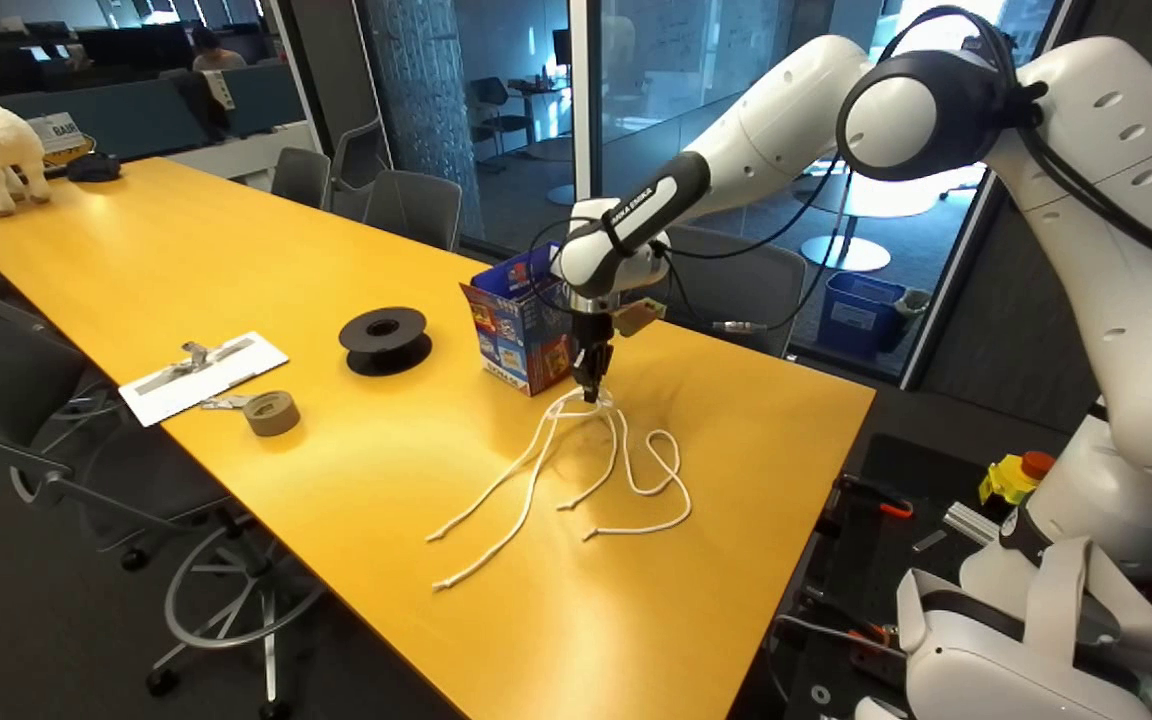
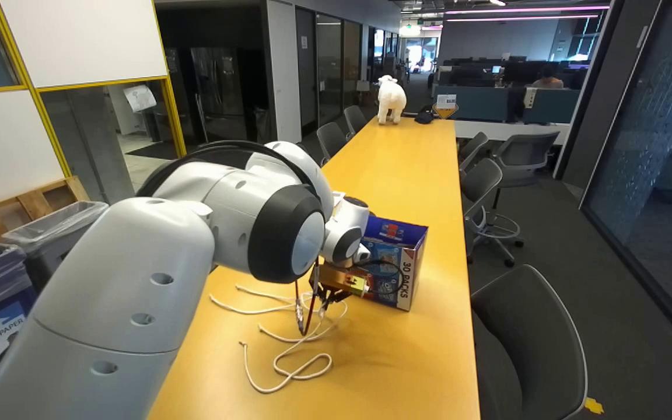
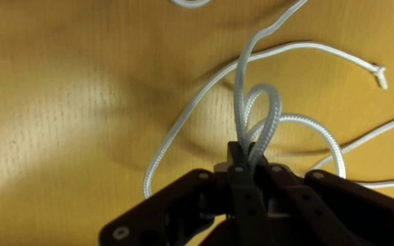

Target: Put the ropes in the box

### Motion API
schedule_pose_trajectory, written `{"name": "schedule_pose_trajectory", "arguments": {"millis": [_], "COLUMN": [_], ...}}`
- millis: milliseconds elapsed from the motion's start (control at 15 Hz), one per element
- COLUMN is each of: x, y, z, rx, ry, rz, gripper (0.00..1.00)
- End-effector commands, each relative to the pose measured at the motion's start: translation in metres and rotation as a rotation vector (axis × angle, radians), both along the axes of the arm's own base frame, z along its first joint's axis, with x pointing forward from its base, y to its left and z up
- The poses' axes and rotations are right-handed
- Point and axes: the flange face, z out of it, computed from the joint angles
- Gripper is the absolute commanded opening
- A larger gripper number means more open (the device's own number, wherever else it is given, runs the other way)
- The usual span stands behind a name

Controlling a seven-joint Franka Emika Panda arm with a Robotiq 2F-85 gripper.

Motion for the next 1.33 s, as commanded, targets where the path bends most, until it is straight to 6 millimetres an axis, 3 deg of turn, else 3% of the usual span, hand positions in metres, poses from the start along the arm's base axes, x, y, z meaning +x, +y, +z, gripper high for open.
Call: {"name": "schedule_pose_trajectory", "arguments": {"millis": [0, 267, 467, 867, 1067, 1267], "x": [0.02, 0.025, 0.02, -0.012, -0.023, -0.031], "y": [-0.002, 0.005, 0.023, 0.058, 0.066, 0.065], "z": [0.084, 0.186, 0.265, 0.423, 0.483, 0.524], "rx": [0.04, 0.04, -0.005, -0.011, 0.01, 0.045], "ry": [-0.016, -0.039, -0.136, -0.33, -0.395, -0.468], "rz": [0.019, 0.001, -0.072, -0.337, -0.488, -0.638], "gripper": [0.04, 0.04, 0.04, 0.04, 0.03, 0.02]}}
